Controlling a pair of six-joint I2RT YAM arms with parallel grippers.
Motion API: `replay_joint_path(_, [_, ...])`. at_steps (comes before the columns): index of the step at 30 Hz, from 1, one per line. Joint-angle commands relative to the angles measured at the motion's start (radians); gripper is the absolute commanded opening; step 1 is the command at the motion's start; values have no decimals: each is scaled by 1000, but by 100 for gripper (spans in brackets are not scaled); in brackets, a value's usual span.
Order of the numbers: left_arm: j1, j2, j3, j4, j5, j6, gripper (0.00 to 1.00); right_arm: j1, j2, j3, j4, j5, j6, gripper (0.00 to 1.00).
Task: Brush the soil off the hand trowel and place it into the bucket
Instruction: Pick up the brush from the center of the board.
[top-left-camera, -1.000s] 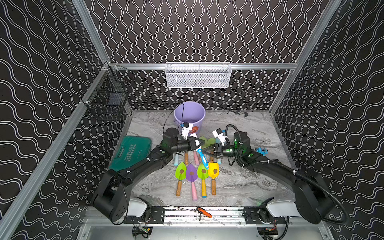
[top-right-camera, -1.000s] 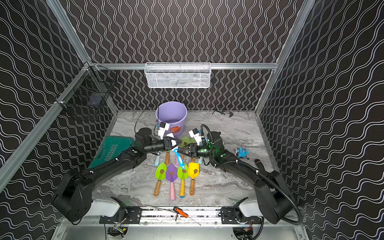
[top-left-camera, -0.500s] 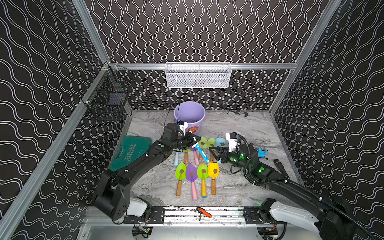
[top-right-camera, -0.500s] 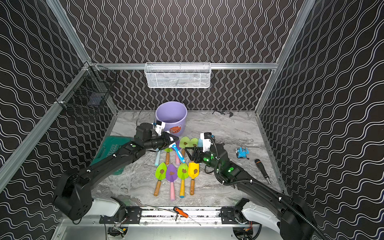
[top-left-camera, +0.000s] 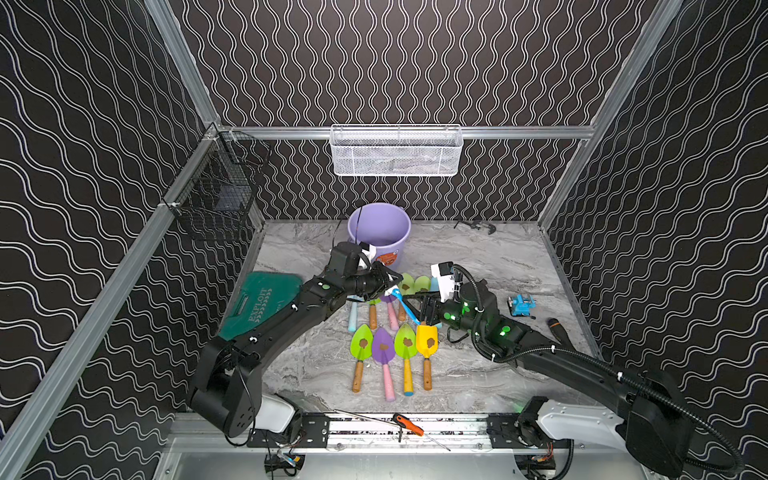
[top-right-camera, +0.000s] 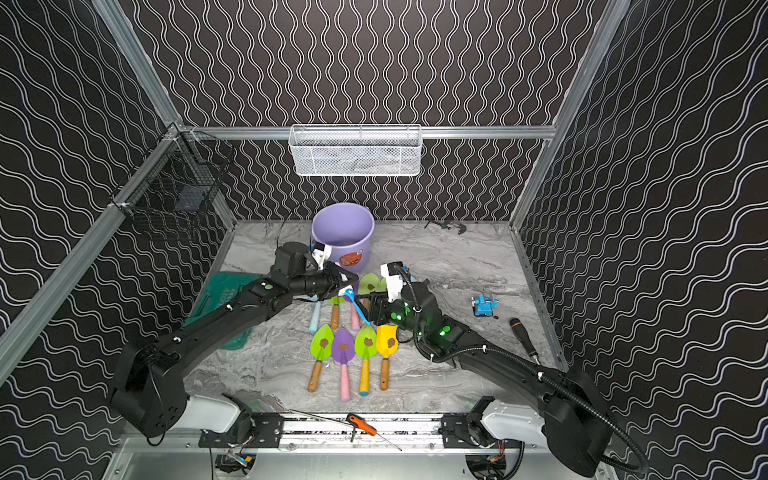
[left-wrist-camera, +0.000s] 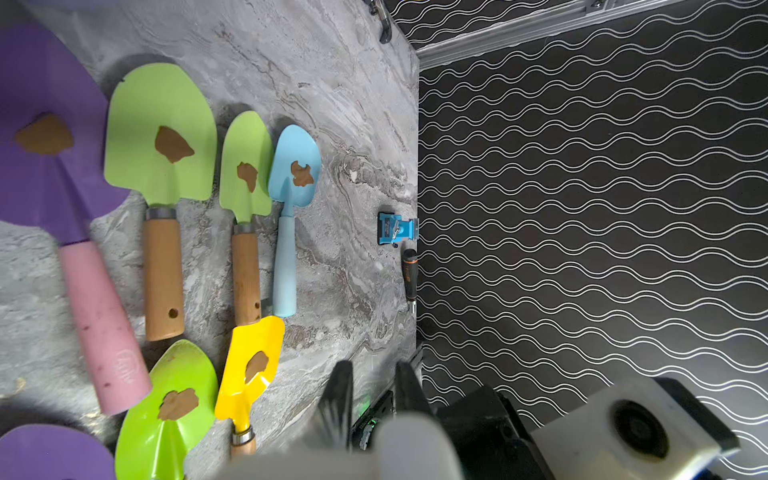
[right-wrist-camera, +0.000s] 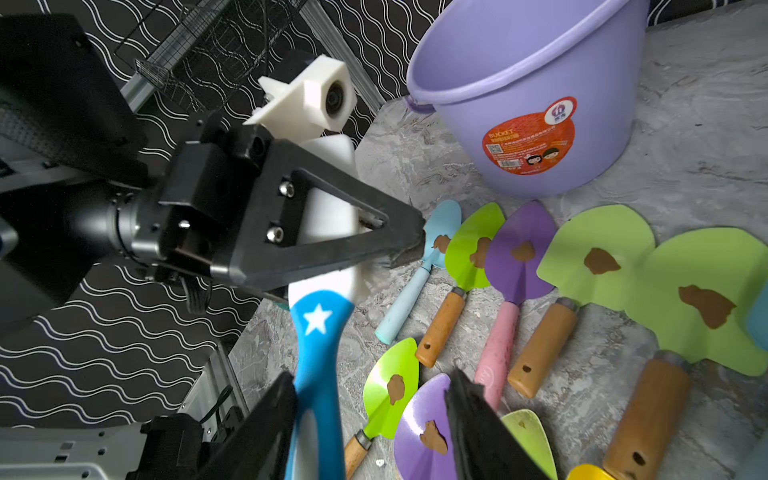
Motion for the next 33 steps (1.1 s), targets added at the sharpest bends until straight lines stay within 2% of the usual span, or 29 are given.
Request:
replay_joint_path(1, [-2, 2, 5, 2, 9, 29, 0, 3, 12, 20, 5, -32, -20, 57])
replay_joint_path(10, [-3, 12, -3, 14, 16, 32, 0, 9, 56, 47, 9, -93, -22, 56])
replay_joint_path(25, [-8, 15, 16, 3, 33, 53, 0, 11, 117, 92, -31, -106, -38, 46])
replay_joint_path(31, [-12, 19, 15, 0, 34, 57, 0, 11, 133, 95, -24, -117, -22, 38])
replay_joint_path(33, [-12, 16, 13, 0, 33, 56, 0, 11, 128, 91, -19, -114, -21, 32])
